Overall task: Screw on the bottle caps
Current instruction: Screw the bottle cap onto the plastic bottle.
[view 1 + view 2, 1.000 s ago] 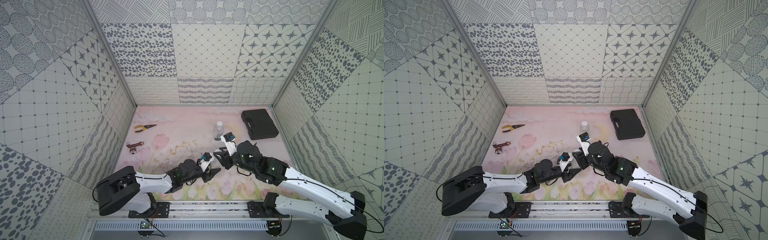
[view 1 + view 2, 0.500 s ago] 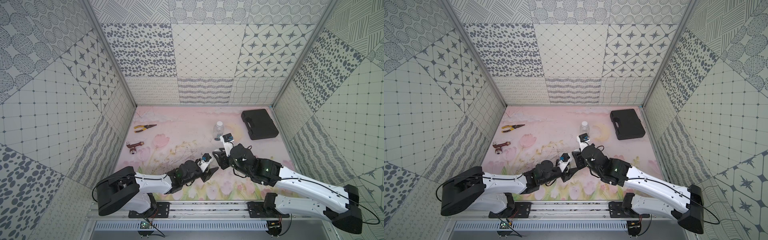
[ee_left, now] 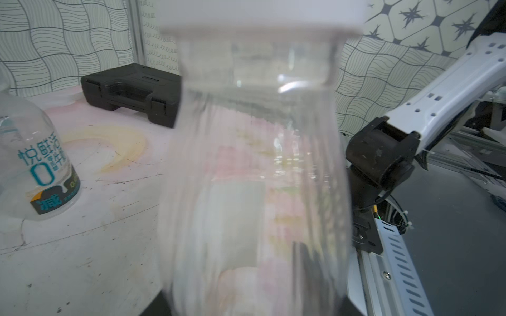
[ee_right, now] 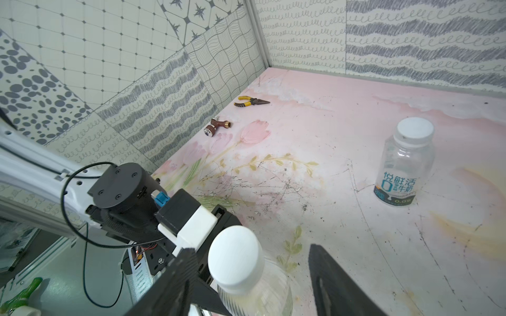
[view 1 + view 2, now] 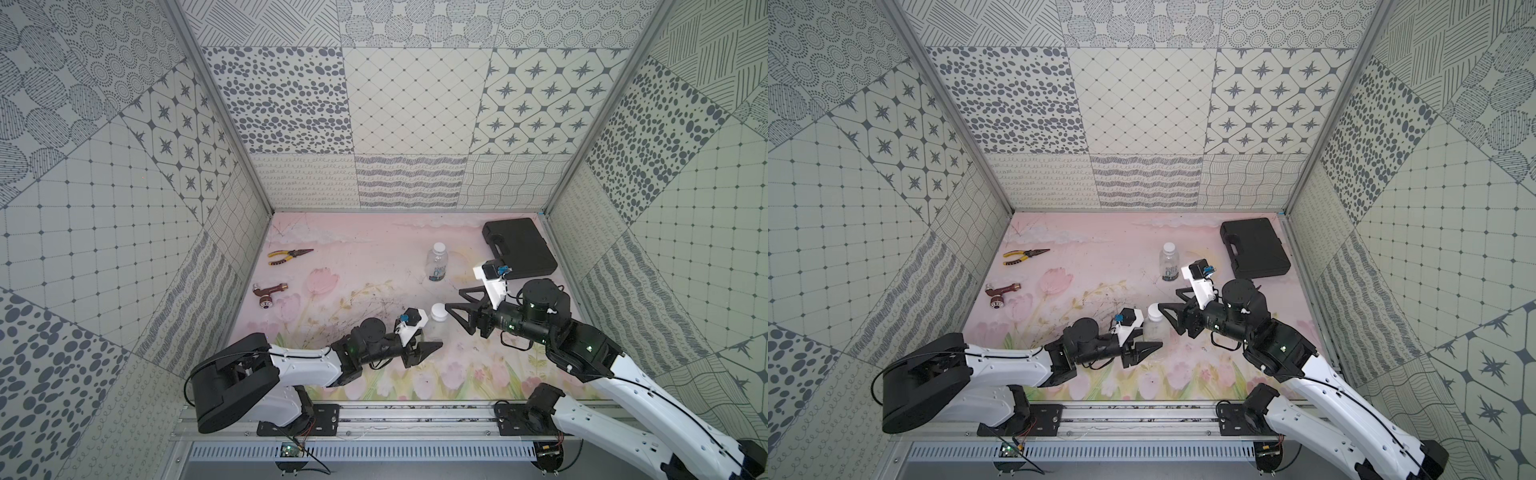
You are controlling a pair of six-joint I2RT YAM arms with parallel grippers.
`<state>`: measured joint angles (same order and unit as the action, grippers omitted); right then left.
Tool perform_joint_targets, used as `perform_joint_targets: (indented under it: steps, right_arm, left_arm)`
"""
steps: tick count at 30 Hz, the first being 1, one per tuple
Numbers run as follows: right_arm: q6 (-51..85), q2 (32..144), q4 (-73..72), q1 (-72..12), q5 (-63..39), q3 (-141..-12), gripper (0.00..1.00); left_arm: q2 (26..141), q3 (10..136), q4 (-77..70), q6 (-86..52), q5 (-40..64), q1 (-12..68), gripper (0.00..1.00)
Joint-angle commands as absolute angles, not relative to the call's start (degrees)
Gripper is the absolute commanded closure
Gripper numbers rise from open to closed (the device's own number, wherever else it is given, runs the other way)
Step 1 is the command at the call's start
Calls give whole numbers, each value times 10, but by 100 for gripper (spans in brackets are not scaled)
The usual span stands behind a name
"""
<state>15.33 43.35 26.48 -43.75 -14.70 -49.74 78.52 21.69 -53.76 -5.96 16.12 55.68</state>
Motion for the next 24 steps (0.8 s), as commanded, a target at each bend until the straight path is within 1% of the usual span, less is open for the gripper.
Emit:
perform_joint_targets:
  steps: [1, 6, 12, 15, 18, 21, 24]
  right_arm:
    - [115, 436, 257, -435, -223, -485, 31]
    - [101, 436, 257, -435, -258, -481, 31]
    - [88, 435, 270, -435, -258, -467, 34]
    - [89, 441, 270, -435, -268, -465, 38]
    - [84, 444, 277, -435, -249, -467, 44]
    - [83, 451, 278, -435, -252, -470, 49]
    - [88, 460, 277, -435, -252, -473, 62]
  left_arm:
    - [785, 226, -595, -72, 294, 555, 56]
    - [785, 227, -593, -75, 304, 555, 56]
    - [782, 233, -584, -75, 305, 555, 56]
    - [782, 233, -582, -75, 301, 555, 56]
    - [784, 236, -578, -74, 300, 554, 56]
    - [788, 241, -574, -75, 303, 555, 56]
    - [791, 242, -572, -76, 304, 555, 56]
